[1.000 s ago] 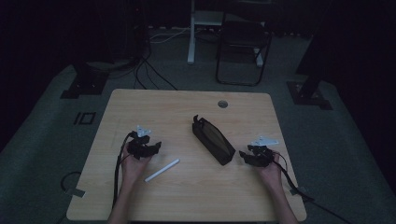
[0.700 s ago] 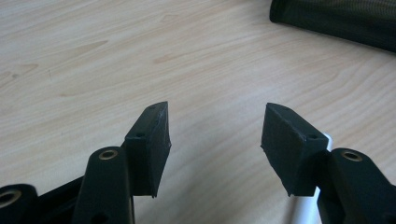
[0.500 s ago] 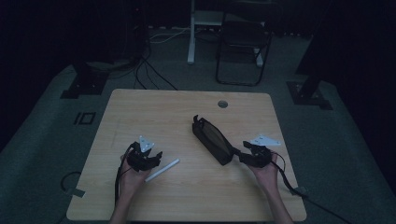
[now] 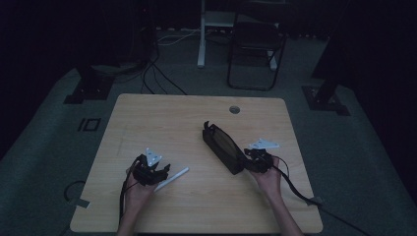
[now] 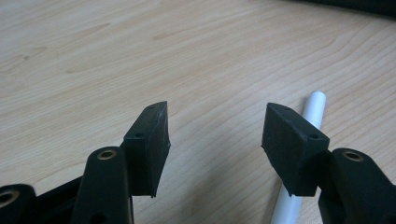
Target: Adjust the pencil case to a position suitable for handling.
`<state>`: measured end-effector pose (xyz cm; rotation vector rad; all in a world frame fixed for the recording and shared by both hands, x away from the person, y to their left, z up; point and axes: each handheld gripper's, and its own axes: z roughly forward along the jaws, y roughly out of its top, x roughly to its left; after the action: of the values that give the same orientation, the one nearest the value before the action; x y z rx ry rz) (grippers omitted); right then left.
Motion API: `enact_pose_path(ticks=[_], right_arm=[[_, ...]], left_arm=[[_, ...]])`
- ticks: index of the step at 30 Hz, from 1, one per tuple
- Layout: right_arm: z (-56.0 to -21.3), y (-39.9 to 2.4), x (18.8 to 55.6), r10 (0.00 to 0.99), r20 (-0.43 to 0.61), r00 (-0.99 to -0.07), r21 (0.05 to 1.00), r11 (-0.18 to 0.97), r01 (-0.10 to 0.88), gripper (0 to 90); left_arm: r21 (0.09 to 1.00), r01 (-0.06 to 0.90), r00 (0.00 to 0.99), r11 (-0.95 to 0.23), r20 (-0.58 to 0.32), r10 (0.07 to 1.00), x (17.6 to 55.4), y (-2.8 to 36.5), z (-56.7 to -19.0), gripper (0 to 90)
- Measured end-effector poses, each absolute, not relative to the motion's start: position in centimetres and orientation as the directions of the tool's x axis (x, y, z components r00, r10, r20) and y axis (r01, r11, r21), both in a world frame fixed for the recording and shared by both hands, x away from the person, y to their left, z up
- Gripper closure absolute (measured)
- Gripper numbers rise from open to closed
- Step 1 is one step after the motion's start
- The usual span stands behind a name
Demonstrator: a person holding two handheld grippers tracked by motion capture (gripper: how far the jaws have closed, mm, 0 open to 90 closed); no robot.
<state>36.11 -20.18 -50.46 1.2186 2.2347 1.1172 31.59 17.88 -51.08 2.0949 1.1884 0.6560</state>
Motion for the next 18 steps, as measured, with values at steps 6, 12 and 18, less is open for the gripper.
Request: enact_pose_path(ticks=[6,12,18], right_arm=[[-50.2,-19.6,36.6,0.787,0.037,-0.616,0.783,0.360,0.507,65.8],[-49.9,-18.5,37.4,0.756,0.021,-0.655,0.783,0.395,0.480,66.9],[-50.0,-17.5,38.6,0.731,0.024,-0.682,0.780,0.413,0.469,67.1]], left_arm=[[0.721,0.557,0.499,-0.412,0.106,0.860,31.7,17.6,-51.3,42.0],[0.714,0.546,0.545,-0.438,0.094,0.833,31.5,17.3,-51.4,42.0],[0.701,0.539,0.593,-0.467,0.079,0.802,31.3,17.0,-51.6,42.0]])
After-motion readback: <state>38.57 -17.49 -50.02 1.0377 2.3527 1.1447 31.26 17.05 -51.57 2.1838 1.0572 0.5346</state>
